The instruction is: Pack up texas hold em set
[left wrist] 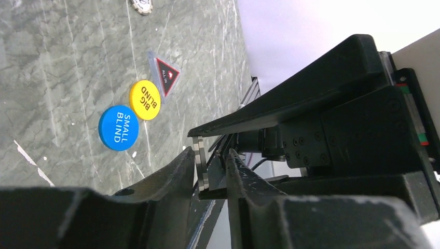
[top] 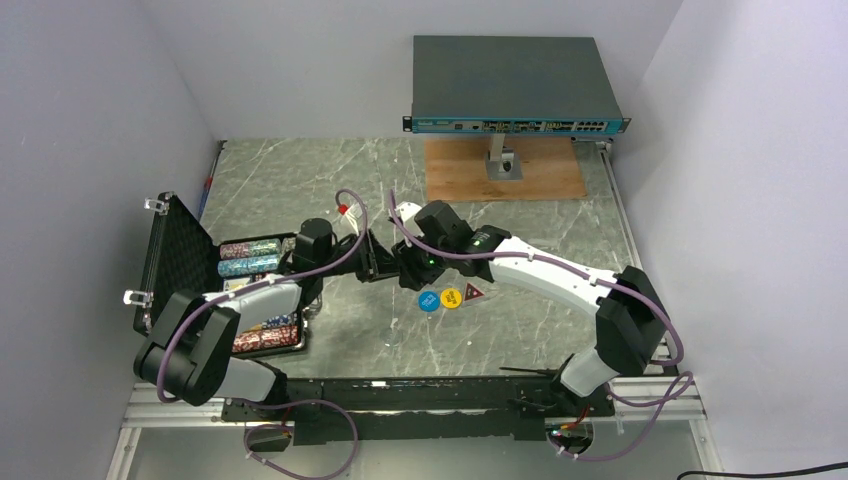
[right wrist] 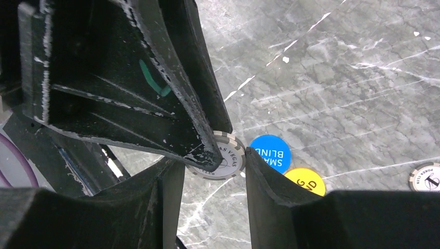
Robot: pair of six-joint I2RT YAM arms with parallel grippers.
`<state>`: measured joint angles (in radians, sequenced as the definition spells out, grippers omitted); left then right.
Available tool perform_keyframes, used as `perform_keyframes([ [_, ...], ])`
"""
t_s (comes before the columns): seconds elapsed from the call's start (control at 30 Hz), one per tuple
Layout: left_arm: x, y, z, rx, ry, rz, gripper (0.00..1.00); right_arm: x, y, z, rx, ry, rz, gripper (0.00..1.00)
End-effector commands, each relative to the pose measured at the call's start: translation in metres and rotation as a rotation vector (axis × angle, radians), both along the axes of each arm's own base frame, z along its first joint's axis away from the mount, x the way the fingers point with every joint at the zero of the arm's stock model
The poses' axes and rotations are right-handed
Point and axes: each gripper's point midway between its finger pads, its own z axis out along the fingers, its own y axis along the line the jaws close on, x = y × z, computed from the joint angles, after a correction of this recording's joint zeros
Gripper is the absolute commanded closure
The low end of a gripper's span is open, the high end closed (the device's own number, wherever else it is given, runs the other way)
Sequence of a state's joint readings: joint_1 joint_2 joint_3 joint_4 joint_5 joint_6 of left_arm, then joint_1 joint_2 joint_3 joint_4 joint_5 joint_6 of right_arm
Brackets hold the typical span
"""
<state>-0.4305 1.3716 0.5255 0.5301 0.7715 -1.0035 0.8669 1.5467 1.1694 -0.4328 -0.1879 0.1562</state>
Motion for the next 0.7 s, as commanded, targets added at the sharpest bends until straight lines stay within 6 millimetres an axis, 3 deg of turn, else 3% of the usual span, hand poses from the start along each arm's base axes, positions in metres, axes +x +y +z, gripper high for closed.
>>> perform_keyframes([
  [0.0,-0.004,-0.008,0.006,0.024,-0.048,-0.069,0.71,0.013,0.015,0.036,0.088,-0.111,-0.001,1.0],
  [0.13,-0.003,-0.006,0.002,0.081,-0.052,-0.076,0.75,0.013,0.016,0.035,0.081,-0.12,0.0,1.0],
  [0.27,-0.006,-0.004,-0.001,0.13,-0.053,-0.108,0.65,0.014,0.016,0.035,0.075,-0.131,0.0,1.0],
  [0.43,-0.006,-0.004,-0.005,0.145,-0.053,-0.121,0.71,0.014,0.017,0.032,0.072,-0.13,0.007,1.0],
  [0.67,-0.004,-0.006,-0.002,0.145,-0.066,-0.14,1.0,0.016,0.015,0.03,0.057,-0.142,-0.006,1.0],
])
